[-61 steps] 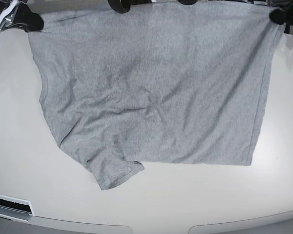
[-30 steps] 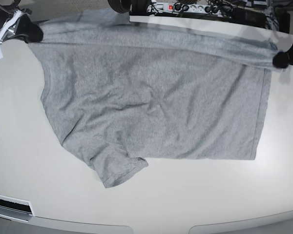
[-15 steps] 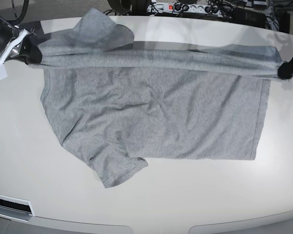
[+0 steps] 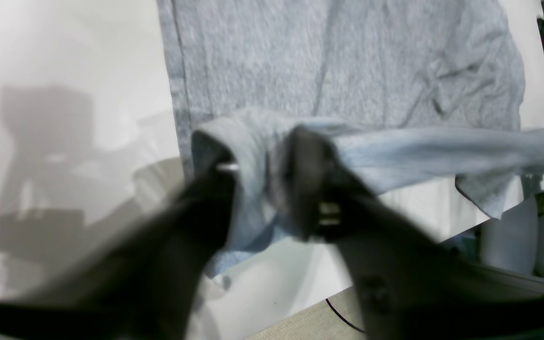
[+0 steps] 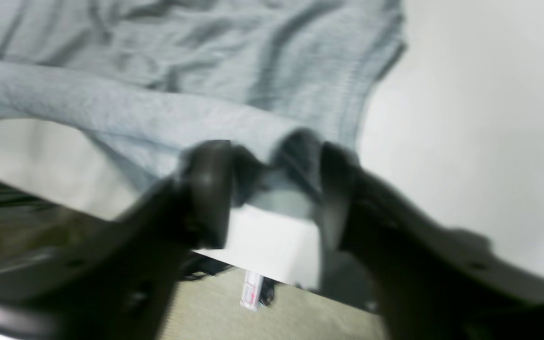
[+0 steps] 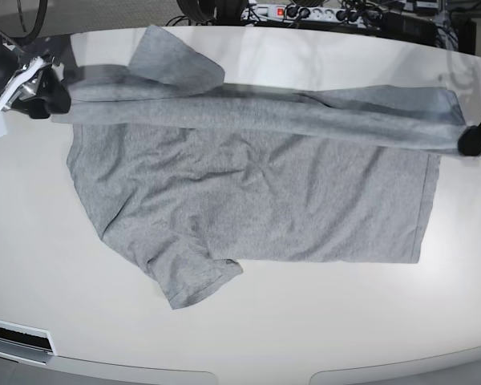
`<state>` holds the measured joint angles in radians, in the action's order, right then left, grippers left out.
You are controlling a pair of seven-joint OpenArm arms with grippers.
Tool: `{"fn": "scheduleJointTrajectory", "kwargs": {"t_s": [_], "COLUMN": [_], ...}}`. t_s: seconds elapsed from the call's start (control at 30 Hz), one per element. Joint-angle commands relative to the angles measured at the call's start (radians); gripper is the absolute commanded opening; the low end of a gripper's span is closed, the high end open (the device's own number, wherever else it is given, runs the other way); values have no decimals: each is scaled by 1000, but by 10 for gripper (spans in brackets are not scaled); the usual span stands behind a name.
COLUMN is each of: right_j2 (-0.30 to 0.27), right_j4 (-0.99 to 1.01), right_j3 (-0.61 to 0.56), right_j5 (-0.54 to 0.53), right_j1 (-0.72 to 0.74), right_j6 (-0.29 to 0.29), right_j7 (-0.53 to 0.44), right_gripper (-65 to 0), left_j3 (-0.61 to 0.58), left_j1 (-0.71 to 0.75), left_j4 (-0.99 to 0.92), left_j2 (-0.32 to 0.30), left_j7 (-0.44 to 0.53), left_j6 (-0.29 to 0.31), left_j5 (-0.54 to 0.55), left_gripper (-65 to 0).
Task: Layout the t-shirt on the table in an organized manner, then fold the t-shirt properly
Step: 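Open the right gripper to release the fold and raise it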
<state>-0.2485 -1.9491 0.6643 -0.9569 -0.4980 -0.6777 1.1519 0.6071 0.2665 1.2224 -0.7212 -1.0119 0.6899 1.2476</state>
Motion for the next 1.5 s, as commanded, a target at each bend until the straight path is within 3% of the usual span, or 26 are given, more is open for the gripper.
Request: {"fn": "scheduleJointTrajectory", "kwargs": {"t_s": [0.0,0.17,0.23,0.4,0.57,0.7,0.9,1.1,1.23,1.3,1.37,1.4,1.47], "right_j2": [-15,-15,-10,70,138,143,143,159,166,165,164,162,163], "right_j4": [-12,-12,-12,-11,19,161,315,410,410,410,410,410,402], "right_j3": [9,10,10,-5,-118,-224,-266,-268,-307,-346,-386,-399,-405], "right_j5": [-10,-27,-92,-195,-98,25,125,108,10,-12,-4,-5,-17], "right_j1": [0,-4,-14,-84,-128,-99,-12,14,14,14,30,45,76], "right_j6": [-2,-2,-2,-20,-20,-11,-12,-20,-20,-20,-20,-20,-20], "right_j7": [-20,-9,36,90,18,-76,-89,-101,-54,-44,-38,-23,29], "right_gripper": [-280,-279,-279,-279,-279,-279,-279,-279,-288,-377,-599,-650,-650], "left_j3": [8,8,8,8,8,8,8,8,8,8,8,8,8], "left_j1": [-3,-4,-3,-4,-3,-2,-1,-1,-1,-1,-1,-1,-1], "left_j4": [10,10,10,10,10,10,10,10,10,10,10,10,10], "left_j2": [-29,-29,-29,-29,-26,-27,-27,-27,-27,-27,-27,-27,-27], "left_j7": [16,17,17,17,17,16,17,17,17,17,16,16,16], "left_j6": [8,8,8,8,8,8,8,8,8,8,8,8,8], "left_j5": [16,16,17,19,20,19,20,20,21,20,20,20,20], "left_gripper": [-341,-316,-316,-316,-316,-316,-316,-316,-316,-316,-316,-316,-316]}}
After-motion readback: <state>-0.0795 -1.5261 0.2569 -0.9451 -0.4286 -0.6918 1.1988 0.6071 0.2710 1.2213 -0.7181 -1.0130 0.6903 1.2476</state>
